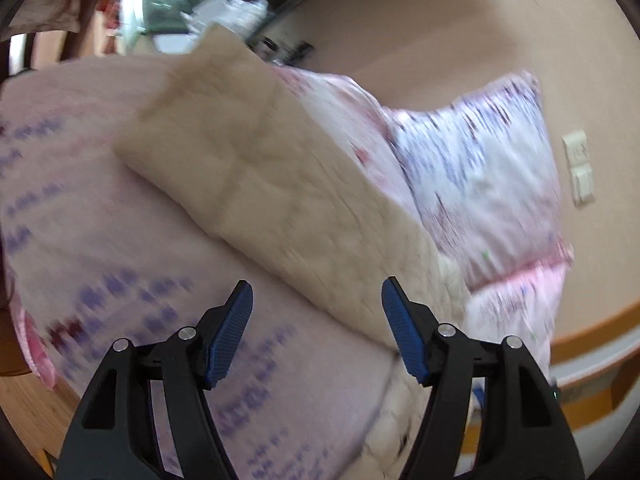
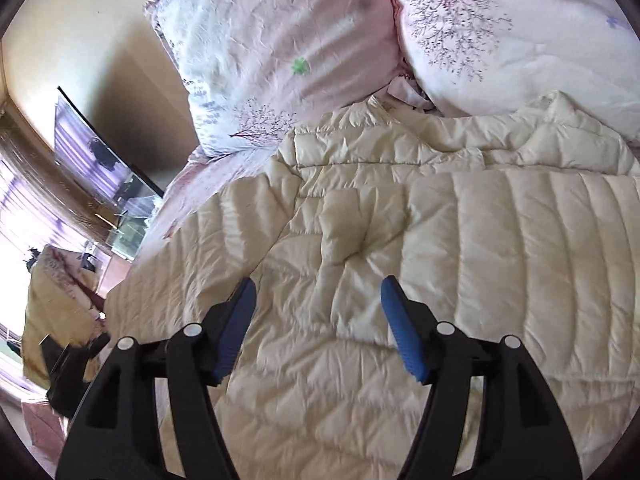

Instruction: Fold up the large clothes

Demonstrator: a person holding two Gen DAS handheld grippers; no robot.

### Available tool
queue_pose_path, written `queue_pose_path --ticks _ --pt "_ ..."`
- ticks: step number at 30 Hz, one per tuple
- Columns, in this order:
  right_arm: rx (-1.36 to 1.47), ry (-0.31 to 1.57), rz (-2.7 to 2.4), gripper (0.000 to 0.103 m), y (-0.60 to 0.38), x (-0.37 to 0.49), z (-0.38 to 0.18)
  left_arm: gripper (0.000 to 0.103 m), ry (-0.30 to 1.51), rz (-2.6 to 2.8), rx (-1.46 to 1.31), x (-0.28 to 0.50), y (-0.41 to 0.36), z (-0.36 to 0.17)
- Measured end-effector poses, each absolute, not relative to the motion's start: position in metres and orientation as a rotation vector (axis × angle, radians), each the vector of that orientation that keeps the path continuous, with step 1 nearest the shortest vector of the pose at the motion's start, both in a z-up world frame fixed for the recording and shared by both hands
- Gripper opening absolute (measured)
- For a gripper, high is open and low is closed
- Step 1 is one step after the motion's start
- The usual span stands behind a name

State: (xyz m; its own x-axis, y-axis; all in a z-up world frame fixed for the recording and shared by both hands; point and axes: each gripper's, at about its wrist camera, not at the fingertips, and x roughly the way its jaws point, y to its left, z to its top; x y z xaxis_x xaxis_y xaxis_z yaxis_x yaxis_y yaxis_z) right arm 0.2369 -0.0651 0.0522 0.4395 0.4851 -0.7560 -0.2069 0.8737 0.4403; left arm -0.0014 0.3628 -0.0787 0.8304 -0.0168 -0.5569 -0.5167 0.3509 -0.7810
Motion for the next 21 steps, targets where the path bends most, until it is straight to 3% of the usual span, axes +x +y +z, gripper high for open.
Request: queue_pose_path --ticks 7,12,19,20,21 --pt "0.342 1.030 0.492 0.066 -0.062 0.223 0.059 0.062 0.455 0.436 -1.272 -0.006 0.396 -0.087" --pt "0.342 1.045 0.511 0.066 -0.061 0.221 0.052 0.049 0.420 0.474 -1.317 -0.006 0.406 -0.093" --pt "0.335 1.070 0.515 0.066 -0.060 0.218 0.041 0.049 0.429 0.450 -1.323 -0.001 0.403 -0.095" --pt "0.336 1.074 0.521 0.066 -0.060 0.216 0.040 0.041 0.423 0.458 -1.324 -0.001 0.406 -0.096" --pt "0.334 1.075 0.525 0.066 -0.060 0.215 0.040 0.021 0.425 0.473 -1.317 0.000 0.409 -0.097"
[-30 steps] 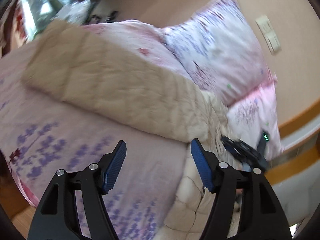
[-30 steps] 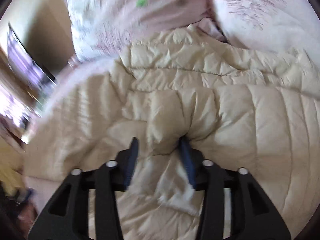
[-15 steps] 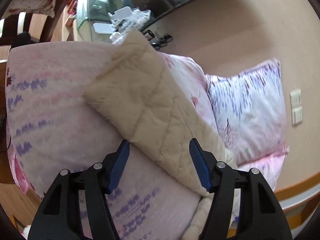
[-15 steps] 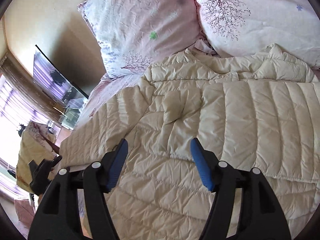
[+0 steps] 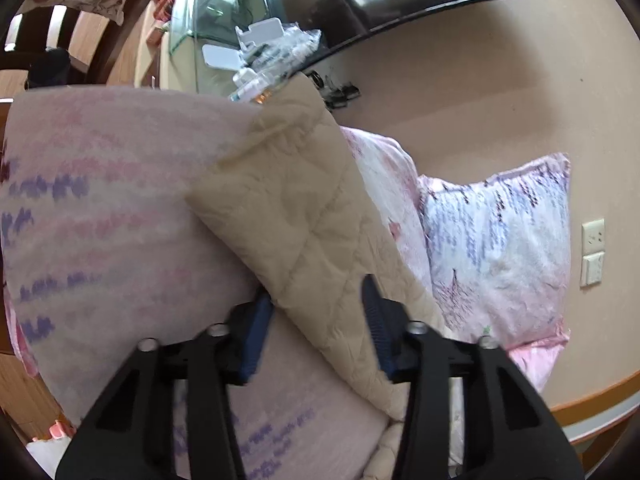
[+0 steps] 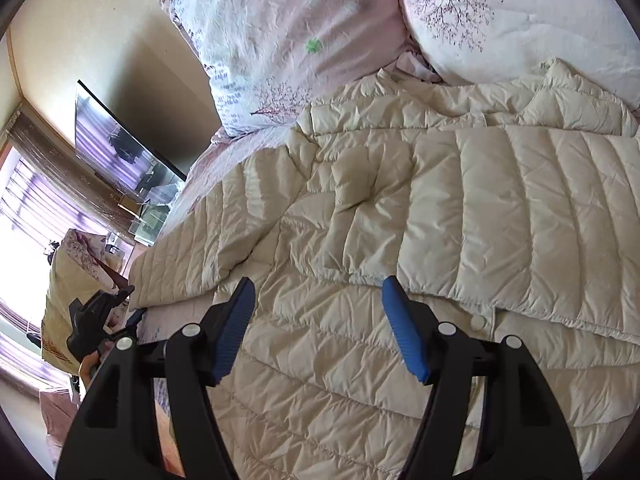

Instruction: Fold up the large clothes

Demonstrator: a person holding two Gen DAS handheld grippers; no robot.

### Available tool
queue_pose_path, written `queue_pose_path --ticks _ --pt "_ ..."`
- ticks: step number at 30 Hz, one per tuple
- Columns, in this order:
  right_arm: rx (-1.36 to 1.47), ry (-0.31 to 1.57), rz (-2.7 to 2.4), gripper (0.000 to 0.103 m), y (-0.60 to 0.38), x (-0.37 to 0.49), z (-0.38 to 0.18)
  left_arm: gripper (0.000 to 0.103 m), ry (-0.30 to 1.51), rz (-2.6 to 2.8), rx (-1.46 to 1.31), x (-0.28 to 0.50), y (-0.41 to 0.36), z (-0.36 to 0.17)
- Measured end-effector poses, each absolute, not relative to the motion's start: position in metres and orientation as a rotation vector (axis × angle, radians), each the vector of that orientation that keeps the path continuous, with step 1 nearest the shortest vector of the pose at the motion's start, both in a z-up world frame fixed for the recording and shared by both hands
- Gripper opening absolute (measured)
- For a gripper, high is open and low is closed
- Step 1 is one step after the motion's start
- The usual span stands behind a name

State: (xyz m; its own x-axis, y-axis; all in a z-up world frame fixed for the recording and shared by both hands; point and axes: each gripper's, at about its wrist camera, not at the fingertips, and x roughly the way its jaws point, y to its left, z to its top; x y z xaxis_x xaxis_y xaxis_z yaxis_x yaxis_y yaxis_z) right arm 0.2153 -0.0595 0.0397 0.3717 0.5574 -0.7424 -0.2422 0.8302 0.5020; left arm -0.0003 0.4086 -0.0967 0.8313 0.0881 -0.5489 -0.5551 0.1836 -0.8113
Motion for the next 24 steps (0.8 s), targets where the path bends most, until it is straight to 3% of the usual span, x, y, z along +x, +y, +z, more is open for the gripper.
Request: queue_pose_path --ticks 3,13,19,24 --pt "0.315 1.070 0.528 0.066 -0.062 0.209 0.042 0.004 0.438 0.476 -1.307 0.003 0.414 -0.101" --pt "0.310 0.953 0.444 0.069 -0.111 0.187 0.069 0.002 0.359 0.313 -1.026 0.039 0.381 -0.002" --pt "0.377 0.937 0.320 0.069 -0.158 0.180 0.067 0.002 0.355 0.078 -0.868 0.093 0.305 0.069" --pt "0.435 0.932 0.252 0.069 -0.192 0.171 0.058 0.002 0.414 -0.161 -0.740 0.138 0.212 0.097"
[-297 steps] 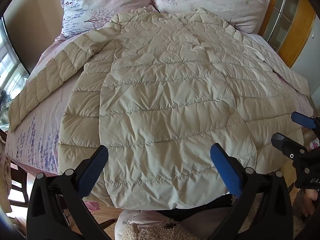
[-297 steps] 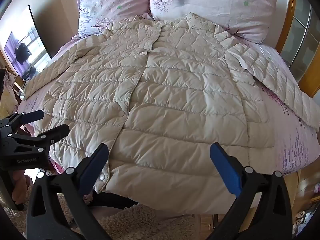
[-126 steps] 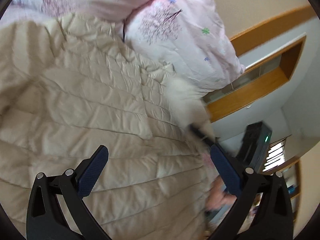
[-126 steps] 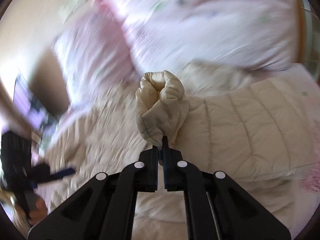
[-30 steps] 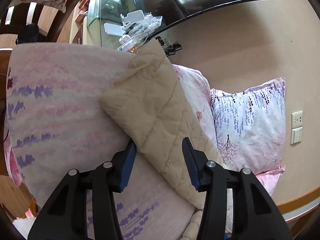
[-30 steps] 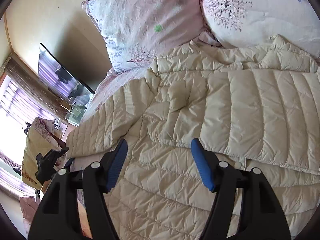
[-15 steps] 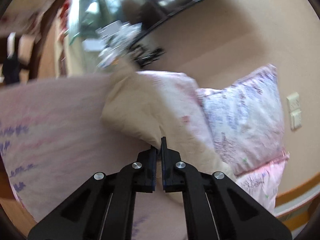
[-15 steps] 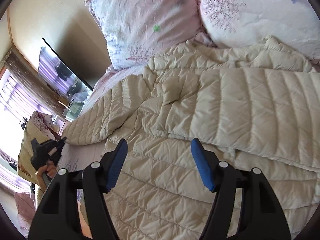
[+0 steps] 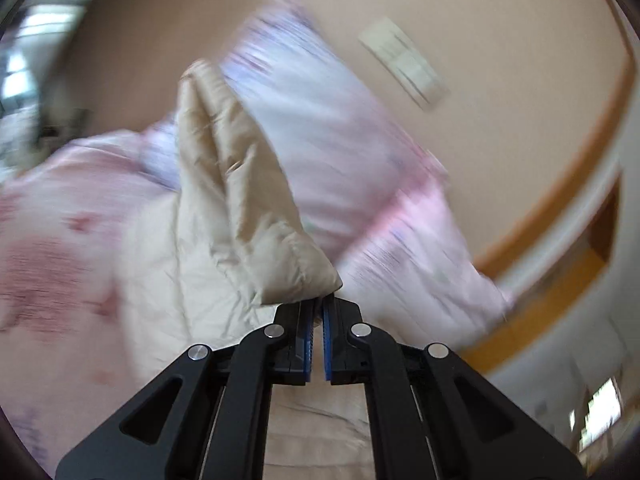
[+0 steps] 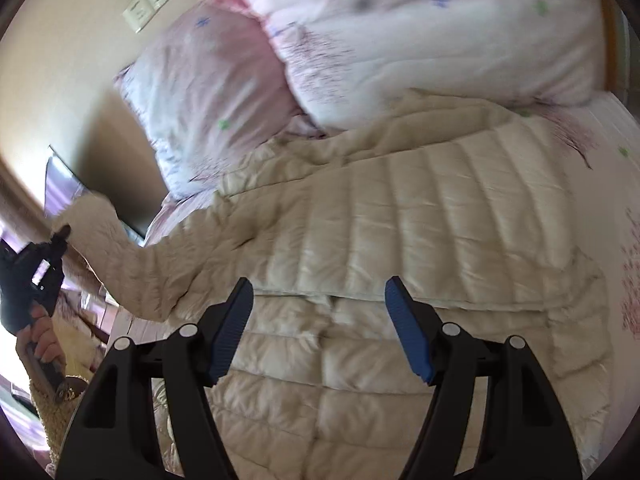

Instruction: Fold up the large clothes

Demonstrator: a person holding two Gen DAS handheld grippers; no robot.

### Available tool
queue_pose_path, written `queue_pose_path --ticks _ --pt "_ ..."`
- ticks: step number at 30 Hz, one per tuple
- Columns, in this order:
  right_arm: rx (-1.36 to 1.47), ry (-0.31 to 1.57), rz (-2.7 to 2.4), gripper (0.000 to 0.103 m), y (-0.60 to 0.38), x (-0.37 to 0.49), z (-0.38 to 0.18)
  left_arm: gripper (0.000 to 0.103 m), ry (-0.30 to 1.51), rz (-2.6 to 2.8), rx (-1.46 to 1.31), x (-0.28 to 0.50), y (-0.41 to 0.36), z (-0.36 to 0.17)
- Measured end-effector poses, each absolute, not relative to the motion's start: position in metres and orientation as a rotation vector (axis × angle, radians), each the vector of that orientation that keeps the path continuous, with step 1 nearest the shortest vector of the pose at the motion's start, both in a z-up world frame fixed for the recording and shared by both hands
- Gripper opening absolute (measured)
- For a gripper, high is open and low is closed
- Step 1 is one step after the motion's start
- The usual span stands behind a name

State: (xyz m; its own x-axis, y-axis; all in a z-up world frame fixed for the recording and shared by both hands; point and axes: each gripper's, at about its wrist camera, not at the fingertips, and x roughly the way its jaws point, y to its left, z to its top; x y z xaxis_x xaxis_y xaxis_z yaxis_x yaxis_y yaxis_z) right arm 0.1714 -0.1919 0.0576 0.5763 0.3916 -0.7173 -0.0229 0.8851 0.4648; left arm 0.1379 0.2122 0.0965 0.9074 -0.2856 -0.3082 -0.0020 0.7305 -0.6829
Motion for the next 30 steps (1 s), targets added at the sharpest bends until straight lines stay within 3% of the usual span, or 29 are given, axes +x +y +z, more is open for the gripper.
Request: queue_pose_path --ticks 11,13,14,16,20,30 --pt "0.507 0.952 0.113 0.069 -0.245 0.166 0.029 0.003 0.753 -0.474 -0.519 0.212 0.017 0.039" --pt "0.511 0.954 0.098 0.069 -0.250 0.166 0.026 0.016 0.813 -0.503 -0.449 0.216 -0.006 0.028" --pt "0.513 0.955 0.092 0.069 -0.252 0.166 0.025 0.045 0.837 -0.517 -0.410 0.217 -0.017 0.021" --pt "0.526 0.960 0.078 0.069 -0.259 0.168 0.021 0.077 0.810 -0.536 -0.352 0.208 -0.030 0.021" --pt "0.548 0.948 0.088 0.069 -0.266 0.170 0.023 0.088 0.724 -0.605 -0.325 0.187 -0.019 0.040" --pt "0.616 1.034 0.228 0.053 -0.237 0.205 0.010 0.088 0.682 -0.296 -0.313 0.131 0.106 0.030"
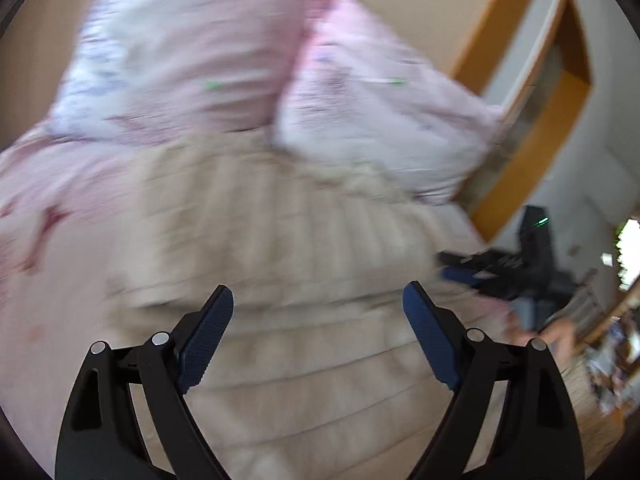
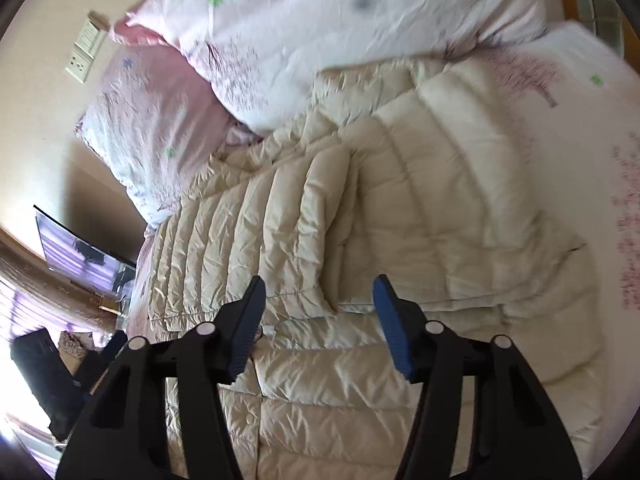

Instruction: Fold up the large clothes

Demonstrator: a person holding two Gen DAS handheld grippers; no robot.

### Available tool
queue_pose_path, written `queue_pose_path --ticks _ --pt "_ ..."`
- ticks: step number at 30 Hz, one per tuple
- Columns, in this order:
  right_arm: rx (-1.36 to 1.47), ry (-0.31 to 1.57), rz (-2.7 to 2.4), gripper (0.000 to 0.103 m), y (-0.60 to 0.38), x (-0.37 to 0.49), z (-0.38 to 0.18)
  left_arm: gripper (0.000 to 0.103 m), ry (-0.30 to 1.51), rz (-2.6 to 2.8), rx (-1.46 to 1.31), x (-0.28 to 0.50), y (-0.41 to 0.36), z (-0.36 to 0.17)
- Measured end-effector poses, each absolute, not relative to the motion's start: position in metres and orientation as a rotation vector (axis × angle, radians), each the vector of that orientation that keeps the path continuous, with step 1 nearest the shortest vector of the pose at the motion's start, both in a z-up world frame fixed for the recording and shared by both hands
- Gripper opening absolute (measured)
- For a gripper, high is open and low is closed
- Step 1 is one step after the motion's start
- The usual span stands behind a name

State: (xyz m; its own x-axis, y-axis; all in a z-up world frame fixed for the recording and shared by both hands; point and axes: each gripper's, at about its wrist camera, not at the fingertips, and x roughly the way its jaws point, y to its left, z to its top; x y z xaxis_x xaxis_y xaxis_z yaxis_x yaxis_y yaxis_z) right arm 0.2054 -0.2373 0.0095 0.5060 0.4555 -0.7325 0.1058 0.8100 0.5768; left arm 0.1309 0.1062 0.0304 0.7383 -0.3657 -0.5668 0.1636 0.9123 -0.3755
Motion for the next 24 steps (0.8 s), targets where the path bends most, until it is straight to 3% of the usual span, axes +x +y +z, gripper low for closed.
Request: queue_pose_path --ticks 2,3,4,5,7,12,21,24 --pt "0.612 1.058 0.227 0.051 -0.231 0.211 0.002 0.088 0.704 -0.226 -0.310 0.120 0.129 0.022" --pt "0.602 1.074 0.221 0.042 -0.227 0.215 -0.003 0.088 0.713 -0.202 -0.316 0.118 0.139 0.017" --pt "0.595 1.084 0.222 0.022 -0.222 0.218 -0.006 0.088 0.723 -0.179 -0.321 0.117 0.148 0.014" --pt "0.579 1.089 0.225 0.013 -0.217 0.221 -0.007 0.088 0.737 -0.144 -0.332 0.115 0.159 0.009" --pt "0.543 1.035 0.219 0.007 -0.211 0.220 0.005 0.090 0.745 -0.113 -0.352 0.115 0.172 0.003" --pt "0.469 0.784 0.155 0.006 -0.215 0.202 0.061 0.094 0.694 -0.047 -0.362 0.101 0.185 -0.003" --pt "0.531 1.023 0.020 0.007 -0.228 0.208 -0.006 0.095 0.810 -0.058 -0.266 0.102 0.174 -0.015" --pt "0.513 1.059 -0.002 0.022 -0.228 0.209 -0.009 0.102 0.852 -0.005 -0.253 0.101 0.172 -0.018"
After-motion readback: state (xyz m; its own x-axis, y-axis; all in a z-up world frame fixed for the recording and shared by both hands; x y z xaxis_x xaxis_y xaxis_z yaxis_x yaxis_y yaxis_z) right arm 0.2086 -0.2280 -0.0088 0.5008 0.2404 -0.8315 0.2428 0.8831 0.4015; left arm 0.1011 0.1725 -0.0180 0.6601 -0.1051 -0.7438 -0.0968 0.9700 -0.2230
